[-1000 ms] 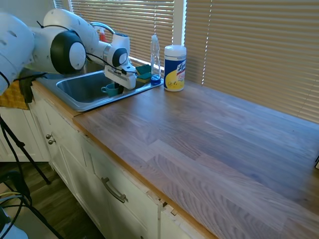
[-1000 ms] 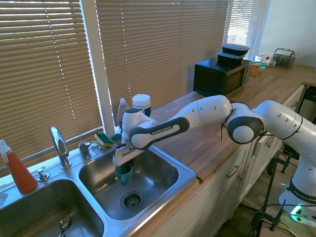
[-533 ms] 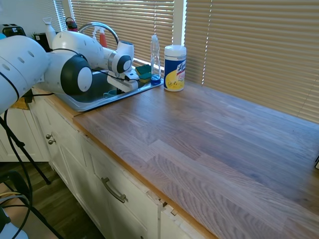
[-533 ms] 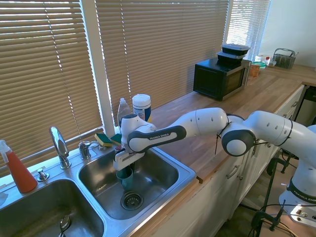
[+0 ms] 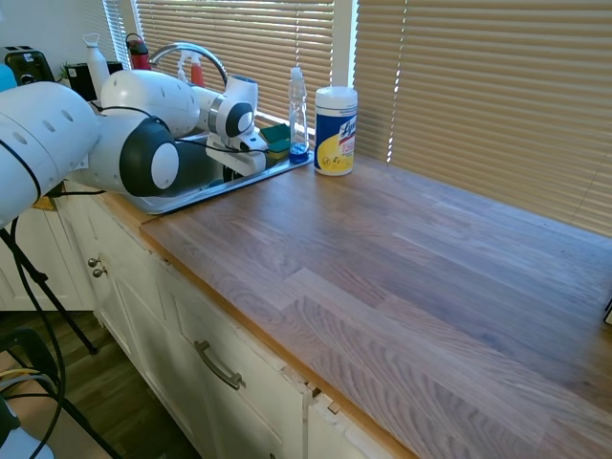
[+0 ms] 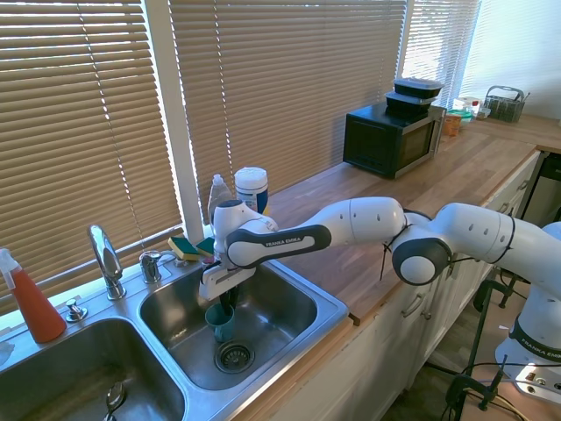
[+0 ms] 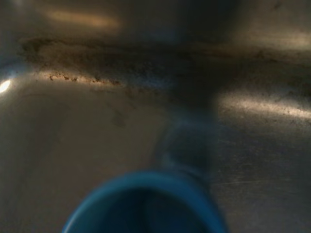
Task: Put the mug in the sink
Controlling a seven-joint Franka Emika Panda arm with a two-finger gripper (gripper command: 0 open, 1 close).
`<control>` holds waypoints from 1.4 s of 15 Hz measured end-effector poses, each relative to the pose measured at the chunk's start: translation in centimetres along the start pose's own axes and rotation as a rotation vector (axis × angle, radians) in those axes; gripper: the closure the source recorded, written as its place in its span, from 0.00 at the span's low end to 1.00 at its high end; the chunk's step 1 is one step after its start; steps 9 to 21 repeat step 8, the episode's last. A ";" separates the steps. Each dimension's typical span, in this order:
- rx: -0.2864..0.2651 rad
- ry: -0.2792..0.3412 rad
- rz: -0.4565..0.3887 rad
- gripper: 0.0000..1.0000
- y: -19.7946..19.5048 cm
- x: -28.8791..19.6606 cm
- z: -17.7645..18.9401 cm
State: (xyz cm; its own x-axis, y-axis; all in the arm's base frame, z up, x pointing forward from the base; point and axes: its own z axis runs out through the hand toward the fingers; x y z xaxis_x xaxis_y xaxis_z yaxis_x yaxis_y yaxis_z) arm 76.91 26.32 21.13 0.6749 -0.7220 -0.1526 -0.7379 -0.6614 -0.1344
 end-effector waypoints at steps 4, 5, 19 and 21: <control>0.006 0.004 0.006 0.00 0.1 0.8 -1.9; 0.009 0.007 0.008 0.00 0.2 1.1 -2.7; 0.028 0.022 0.010 0.00 0.0 1.5 -4.6; 0.028 0.022 0.010 0.00 0.0 1.5 -4.6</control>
